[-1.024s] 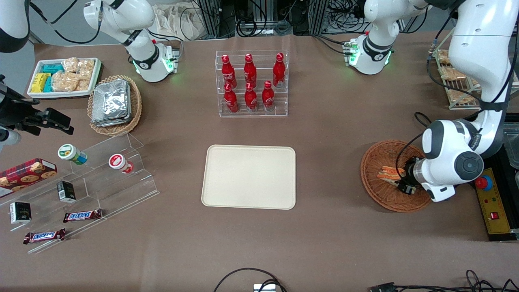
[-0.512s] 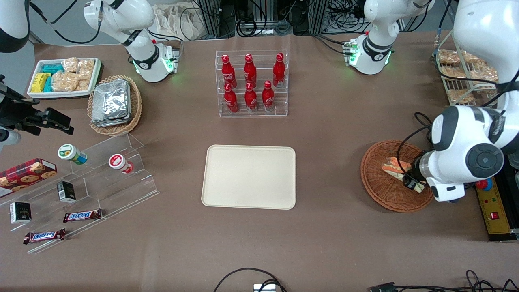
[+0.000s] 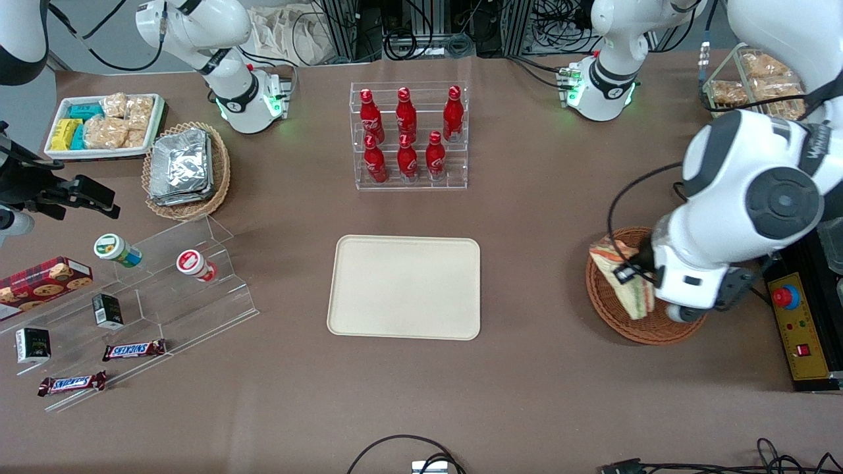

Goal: Place sandwich from basket to tray
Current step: 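Lift the sandwich and carry it with the left gripper over the tray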

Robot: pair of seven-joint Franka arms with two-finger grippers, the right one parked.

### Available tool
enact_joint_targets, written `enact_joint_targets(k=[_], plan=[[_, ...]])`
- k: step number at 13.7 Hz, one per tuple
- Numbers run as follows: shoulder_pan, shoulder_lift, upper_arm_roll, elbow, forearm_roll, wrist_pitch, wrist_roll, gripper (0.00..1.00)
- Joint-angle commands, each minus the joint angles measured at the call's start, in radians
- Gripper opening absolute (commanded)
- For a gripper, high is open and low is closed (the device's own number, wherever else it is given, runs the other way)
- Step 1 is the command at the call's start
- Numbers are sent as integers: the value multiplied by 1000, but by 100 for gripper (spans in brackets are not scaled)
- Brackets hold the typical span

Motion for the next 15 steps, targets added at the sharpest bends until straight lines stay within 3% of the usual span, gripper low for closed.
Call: enact_joint_targets(k=[1,3,5,12,15], plan=[[-111,81,-46,42,17,-8,26,0],[-245,156,-42,69,86,27,20,0],[-334,220,-42,107,100,73,8,0],[-411,382,-39,43,122,226,32,0],[-413,417,-39,-12,216,334,40,0]])
